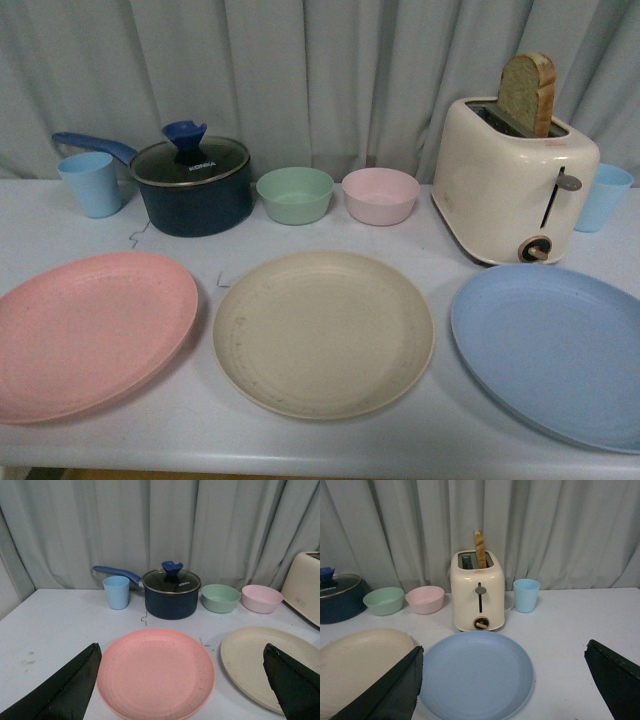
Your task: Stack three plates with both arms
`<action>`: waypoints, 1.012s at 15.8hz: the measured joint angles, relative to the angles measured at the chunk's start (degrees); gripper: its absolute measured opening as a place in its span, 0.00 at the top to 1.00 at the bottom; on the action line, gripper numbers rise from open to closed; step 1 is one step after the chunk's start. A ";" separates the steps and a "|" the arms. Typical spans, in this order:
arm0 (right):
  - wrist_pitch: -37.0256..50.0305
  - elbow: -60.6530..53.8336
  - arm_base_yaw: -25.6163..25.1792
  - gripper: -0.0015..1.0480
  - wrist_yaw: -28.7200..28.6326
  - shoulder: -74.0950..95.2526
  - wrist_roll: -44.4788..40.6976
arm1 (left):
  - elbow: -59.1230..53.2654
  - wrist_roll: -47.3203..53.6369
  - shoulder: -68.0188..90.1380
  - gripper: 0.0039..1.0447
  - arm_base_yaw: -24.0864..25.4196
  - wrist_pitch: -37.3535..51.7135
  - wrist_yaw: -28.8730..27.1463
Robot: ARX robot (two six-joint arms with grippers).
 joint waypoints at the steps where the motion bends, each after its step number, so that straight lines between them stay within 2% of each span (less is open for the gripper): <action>1: 0.00 0.00 0.00 0.06 0.00 0.00 0.00 | 0.00 0.00 0.00 0.06 0.00 0.00 0.00; 13: 0.00 0.00 0.00 0.06 0.02 0.00 0.00 | 0.00 0.00 0.00 0.06 0.00 -0.09 -0.02; 14: -0.04 0.00 0.00 0.06 0.07 0.00 -0.07 | 4.52 -0.94 6.16 0.06 -1.51 -11.98 -6.99; 15: 0.09 0.00 0.00 0.06 -0.15 0.02 -0.11 | 9.51 -0.52 18.45 0.06 2.62 -15.80 -9.07; 16: -0.04 0.00 -0.02 0.06 0.00 0.00 -0.09 | 11.02 0.57 27.23 0.06 7.63 -11.19 -6.69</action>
